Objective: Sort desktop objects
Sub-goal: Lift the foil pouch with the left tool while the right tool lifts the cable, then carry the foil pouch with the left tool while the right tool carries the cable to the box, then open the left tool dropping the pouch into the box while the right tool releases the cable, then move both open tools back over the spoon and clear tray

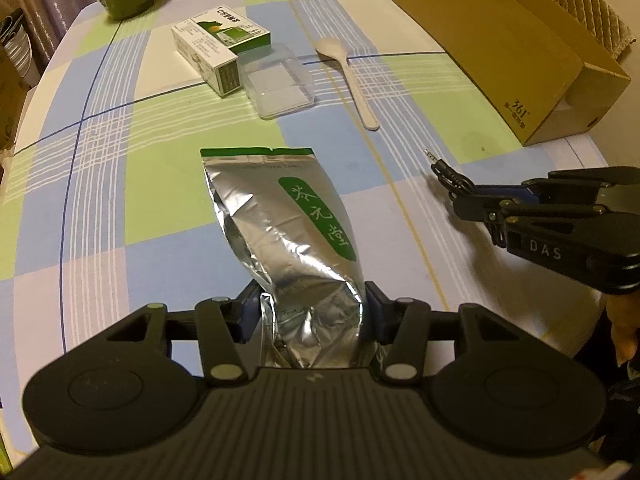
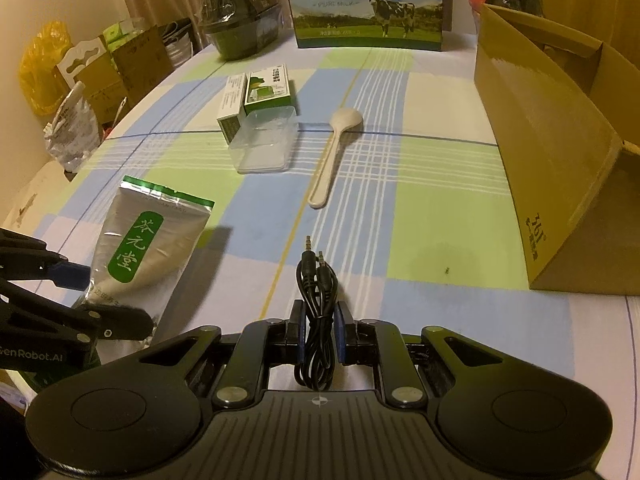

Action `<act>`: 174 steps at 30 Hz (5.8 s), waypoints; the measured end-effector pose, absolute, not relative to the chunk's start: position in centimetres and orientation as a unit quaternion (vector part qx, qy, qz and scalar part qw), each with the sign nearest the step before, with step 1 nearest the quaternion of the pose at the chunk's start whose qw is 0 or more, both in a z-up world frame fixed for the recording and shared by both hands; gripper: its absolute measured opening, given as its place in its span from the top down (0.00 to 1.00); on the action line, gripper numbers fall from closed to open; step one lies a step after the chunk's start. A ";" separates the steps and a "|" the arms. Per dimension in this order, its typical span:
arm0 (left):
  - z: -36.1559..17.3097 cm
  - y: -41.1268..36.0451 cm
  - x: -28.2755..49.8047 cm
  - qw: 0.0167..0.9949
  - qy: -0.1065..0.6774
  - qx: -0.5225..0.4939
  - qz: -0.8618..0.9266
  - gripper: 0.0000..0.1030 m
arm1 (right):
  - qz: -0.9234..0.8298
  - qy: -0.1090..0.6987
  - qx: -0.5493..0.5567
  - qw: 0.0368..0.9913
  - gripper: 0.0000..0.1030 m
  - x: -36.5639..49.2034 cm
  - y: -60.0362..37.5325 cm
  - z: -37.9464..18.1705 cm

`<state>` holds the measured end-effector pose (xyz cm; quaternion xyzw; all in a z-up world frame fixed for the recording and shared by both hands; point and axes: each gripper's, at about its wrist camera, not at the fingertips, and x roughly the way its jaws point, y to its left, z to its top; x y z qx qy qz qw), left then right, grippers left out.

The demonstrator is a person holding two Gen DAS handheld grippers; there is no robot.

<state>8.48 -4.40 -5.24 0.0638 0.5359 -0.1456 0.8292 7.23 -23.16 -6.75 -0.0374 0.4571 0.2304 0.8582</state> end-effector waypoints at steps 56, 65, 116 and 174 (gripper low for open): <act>4.6 -14.8 8.2 0.860 0.450 0.085 -0.226 0.54 | 0.154 0.354 0.006 0.923 0.90 6.3 -33.6 5.7; 7.1 -18.6 10.7 0.863 0.427 0.097 -0.253 0.54 | 0.123 0.343 0.005 0.931 0.90 8.2 -37.1 7.1; 5.5 -33.3 25.1 0.850 0.430 0.041 -0.300 0.54 | 0.057 0.354 0.004 0.934 0.89 21.8 -46.2 5.3; 8.5 -18.9 12.4 0.902 0.378 0.001 -0.209 0.03 | 0.084 0.338 0.035 0.937 0.02 11.9 -40.5 9.8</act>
